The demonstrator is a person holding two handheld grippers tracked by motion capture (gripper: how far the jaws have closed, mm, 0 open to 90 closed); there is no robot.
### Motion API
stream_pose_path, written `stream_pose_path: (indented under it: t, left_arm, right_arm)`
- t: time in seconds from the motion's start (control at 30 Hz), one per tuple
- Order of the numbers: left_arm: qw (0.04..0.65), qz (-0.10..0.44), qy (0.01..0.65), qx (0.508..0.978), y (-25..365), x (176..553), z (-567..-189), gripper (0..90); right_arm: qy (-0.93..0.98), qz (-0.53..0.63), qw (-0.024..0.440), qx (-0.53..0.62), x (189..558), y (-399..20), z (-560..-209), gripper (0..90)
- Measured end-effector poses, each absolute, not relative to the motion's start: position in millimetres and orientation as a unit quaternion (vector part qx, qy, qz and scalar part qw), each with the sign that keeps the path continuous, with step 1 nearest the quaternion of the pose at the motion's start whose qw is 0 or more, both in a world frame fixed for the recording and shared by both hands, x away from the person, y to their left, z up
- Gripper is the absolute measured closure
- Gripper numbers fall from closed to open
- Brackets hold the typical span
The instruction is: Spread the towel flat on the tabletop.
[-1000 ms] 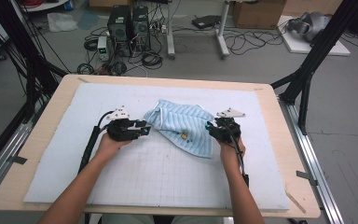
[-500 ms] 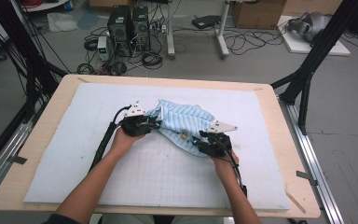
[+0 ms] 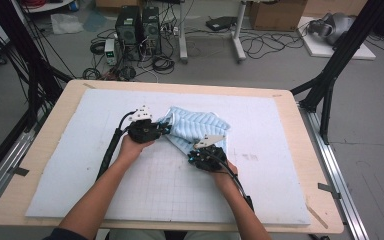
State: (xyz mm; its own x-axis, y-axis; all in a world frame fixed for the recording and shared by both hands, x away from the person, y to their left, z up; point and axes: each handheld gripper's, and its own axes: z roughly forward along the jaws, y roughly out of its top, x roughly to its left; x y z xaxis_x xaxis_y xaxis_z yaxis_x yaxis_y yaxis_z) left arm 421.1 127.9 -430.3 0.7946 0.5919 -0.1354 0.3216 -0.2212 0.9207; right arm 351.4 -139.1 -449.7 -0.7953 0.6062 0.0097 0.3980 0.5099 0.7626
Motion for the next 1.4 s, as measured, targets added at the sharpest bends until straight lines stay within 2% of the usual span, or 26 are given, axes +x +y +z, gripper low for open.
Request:
stream_pose_path:
  t: [0.13, 0.33, 0.6, 0.67, 0.73, 0.83, 0.87, 0.9, 0.97, 1.03, 1.1, 1.17, 1.2, 1.23, 1.3, 1.4]
  left_arm:
    - [0.555, 0.119, 0.309, 0.763, 137, 423, -427, 80.6]
    - [0.555, 0.119, 0.326, 0.756, 150, 424, -423, 80.6]
    - [0.547, 0.126, 0.353, 0.748, 161, 427, -424, 82.4]
    - [0.542, 0.126, 0.353, 0.752, 161, 426, -426, 80.9]
    - [0.536, 0.119, 0.357, 0.756, 163, 425, -429, 74.9]
    - [0.531, 0.119, 0.369, 0.754, 169, 420, -433, 61.6]
    - [0.532, 0.119, 0.371, 0.752, 171, 418, -434, 59.4]
    - [0.532, 0.119, 0.373, 0.751, 175, 416, -435, 57.8]
    - [0.531, 0.115, 0.379, 0.749, 182, 412, -436, 53.7]
    - [0.533, 0.115, 0.381, 0.747, 189, 407, -438, 52.8]
    - [0.532, 0.112, 0.384, 0.747, 192, 404, -439, 51.9]
    - [0.53, 0.11, 0.381, 0.75, 194, 401, -441, 51.8]
    - [0.529, 0.108, 0.38, 0.751, 194, 400, -441, 51.8]
    - [0.528, 0.105, 0.375, 0.754, 193, 399, -442, 51.9]
    - [0.523, 0.104, 0.368, 0.762, 191, 396, -442, 52.1]
    - [0.517, 0.1, 0.356, 0.772, 186, 394, -442, 54.0]
  right_arm:
    - [0.865, 0.406, 0.091, 0.281, 349, -141, -448, 86.4]
    - [0.886, 0.414, 0.021, 0.206, 331, -132, -448, 86.4]
    - [0.903, 0.41, -0.027, 0.127, 308, -123, -447, 86.4]
    - [0.902, 0.413, -0.028, 0.126, 307, -125, -446, 82.8]
    - [0.888, 0.434, -0.028, 0.148, 310, -131, -442, 71.0]
    - [0.863, 0.467, -0.005, 0.191, 316, -147, -434, 59.4]
    - [0.853, 0.475, 0.022, 0.217, 320, -155, -431, 57.4]
    - [0.848, 0.474, 0.04, 0.235, 322, -160, -429, 54.6]
    - [0.838, 0.452, 0.105, 0.288, 331, -170, -430, 51.0]
    - [0.83, 0.436, 0.138, 0.32, 337, -174, -433, 49.2]
    - [0.826, 0.422, 0.151, 0.341, 346, -173, -437, 47.0]
    - [0.835, 0.391, 0.167, 0.35, 355, -166, -441, 49.1]
    - [0.84, 0.379, 0.171, 0.35, 358, -164, -443, 55.2]
    - [0.845, 0.366, 0.168, 0.353, 361, -163, -446, 62.6]
    - [0.843, 0.374, 0.156, 0.354, 364, -166, -446, 84.6]
    - [0.841, 0.355, 0.178, 0.368, 365, -171, -445, 86.6]
